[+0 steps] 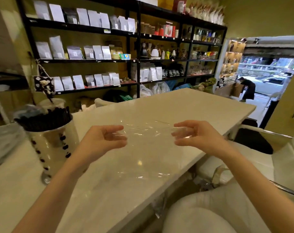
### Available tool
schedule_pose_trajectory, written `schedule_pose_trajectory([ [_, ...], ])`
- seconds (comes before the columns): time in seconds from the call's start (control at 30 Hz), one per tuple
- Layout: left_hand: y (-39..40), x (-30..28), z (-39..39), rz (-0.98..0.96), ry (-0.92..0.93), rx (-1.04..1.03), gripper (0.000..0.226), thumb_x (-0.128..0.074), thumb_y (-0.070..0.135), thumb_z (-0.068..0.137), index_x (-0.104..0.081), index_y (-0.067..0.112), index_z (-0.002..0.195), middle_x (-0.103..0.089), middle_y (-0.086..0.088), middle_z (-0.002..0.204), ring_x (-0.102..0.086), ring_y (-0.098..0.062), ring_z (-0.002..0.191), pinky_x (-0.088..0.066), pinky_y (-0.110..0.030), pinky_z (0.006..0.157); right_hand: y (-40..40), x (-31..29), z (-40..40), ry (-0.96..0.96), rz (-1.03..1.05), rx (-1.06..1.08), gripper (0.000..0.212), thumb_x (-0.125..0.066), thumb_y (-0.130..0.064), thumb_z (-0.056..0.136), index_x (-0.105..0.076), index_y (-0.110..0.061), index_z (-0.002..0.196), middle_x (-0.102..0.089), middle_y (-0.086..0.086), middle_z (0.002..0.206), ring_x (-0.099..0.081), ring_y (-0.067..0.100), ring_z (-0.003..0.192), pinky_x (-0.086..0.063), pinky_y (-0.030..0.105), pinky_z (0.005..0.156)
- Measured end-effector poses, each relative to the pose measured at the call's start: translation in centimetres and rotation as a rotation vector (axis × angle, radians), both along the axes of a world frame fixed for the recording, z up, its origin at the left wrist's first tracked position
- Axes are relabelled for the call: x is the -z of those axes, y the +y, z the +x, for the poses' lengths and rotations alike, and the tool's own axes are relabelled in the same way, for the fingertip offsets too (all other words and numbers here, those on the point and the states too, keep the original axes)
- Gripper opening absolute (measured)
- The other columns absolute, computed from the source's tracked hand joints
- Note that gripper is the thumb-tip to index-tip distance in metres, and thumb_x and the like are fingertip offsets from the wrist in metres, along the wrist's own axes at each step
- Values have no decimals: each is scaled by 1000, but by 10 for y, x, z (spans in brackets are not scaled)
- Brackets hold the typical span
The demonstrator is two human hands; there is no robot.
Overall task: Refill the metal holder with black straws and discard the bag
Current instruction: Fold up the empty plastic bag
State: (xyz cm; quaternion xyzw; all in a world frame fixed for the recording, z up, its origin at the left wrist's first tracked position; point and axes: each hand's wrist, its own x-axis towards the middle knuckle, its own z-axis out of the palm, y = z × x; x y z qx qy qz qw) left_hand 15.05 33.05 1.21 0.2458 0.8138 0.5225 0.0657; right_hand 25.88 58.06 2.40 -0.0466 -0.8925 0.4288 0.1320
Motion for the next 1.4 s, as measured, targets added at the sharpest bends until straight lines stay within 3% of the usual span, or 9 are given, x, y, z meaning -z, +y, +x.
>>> schedule_pose_trajectory([
  [0.3, -55, 2, 71, -233, 322, -343, 9, -72, 32, 69, -68, 28, 75, -48, 12, 88, -48, -2, 77, -36, -13, 56, -32, -5, 11, 139, 114, -163, 6, -72, -23, 75, -74, -22, 80, -62, -6, 97, -56, 7, 94, -44, 22, 80],
  [0.47, -87, 7, 136, -31, -24, -94, 20, -81, 42, 50, -73, 29, 63, -65, 24, 106, -56, 5, 103, -42, -21, 86, -52, -8, 41, -4, -211, -469, 14, -56, -11, 87, -68, -6, 87, -74, -4, 76, -69, 8, 67, -55, 18, 63],
  [0.53, -88, 19, 169, 51, -183, -7, 9, -79, 32, 56, -70, 29, 57, -71, 26, 93, -64, 6, 87, -45, -9, 75, -60, 6, 51, -81, -324, -491, 16, -53, -12, 89, -66, -10, 80, -70, -6, 63, -64, 4, 54, -52, 18, 55],
  [0.67, -89, 72, 227, 345, -497, -51, 14, -82, 25, 47, -70, 19, 53, -66, 8, 54, -62, -5, 50, -52, -17, 54, -74, 55, 65, -244, -435, -488, 20, -47, -21, 92, -64, -27, 84, -65, -6, 92, -61, 0, 78, -45, 15, 79],
  [0.8, -95, 152, 270, 534, -861, -196, 20, -65, 11, 79, -64, 3, 97, -65, -9, 82, -69, -13, 64, -56, -23, 54, -101, 132, 90, -688, -1004, -613, 56, -26, -25, 101, -73, -2, 84, -75, 13, 85, -71, 9, 75, -49, 17, 77],
  [0.87, -99, 195, 289, 673, -1022, -346, 18, -54, 8, 87, -60, -2, 101, -70, -10, 79, -70, -14, 63, -57, -23, 53, -117, 183, 102, -705, -1204, -698, 37, -48, -30, 92, -68, -1, 103, -72, 13, 102, -68, 18, 97, -42, 25, 97],
  [1.0, -99, 283, 318, 861, -1138, -587, 17, -59, 8, 78, -64, 7, 94, -75, -8, 84, -72, -17, 73, -59, -27, 63, -138, 289, 121, -878, -1439, -290, 70, -79, -44, 58, -61, -1, 110, -72, 20, 101, -71, 31, 90, -57, 40, 76],
  [1.2, -99, 437, 309, 622, -1092, -1028, 10, -54, 11, 88, -62, 7, 92, -70, -16, 102, -71, -14, 72, -54, -26, 59, -183, 417, 138, -1105, -1005, -95, 30, -49, -49, 86, -54, -23, 99, -61, 10, 106, -58, 33, 105, -42, 53, 99],
  [1.4, -106, 570, 267, 408, -936, -1140, 9, -51, 11, 90, -54, 5, 96, -65, -8, 78, -67, -18, 56, -50, -29, 53, -233, 580, 118, -1034, -669, -56, 8, -59, -11, 87, -58, -16, 81, -63, 14, 89, -61, 24, 74, -54, 30, 59],
])
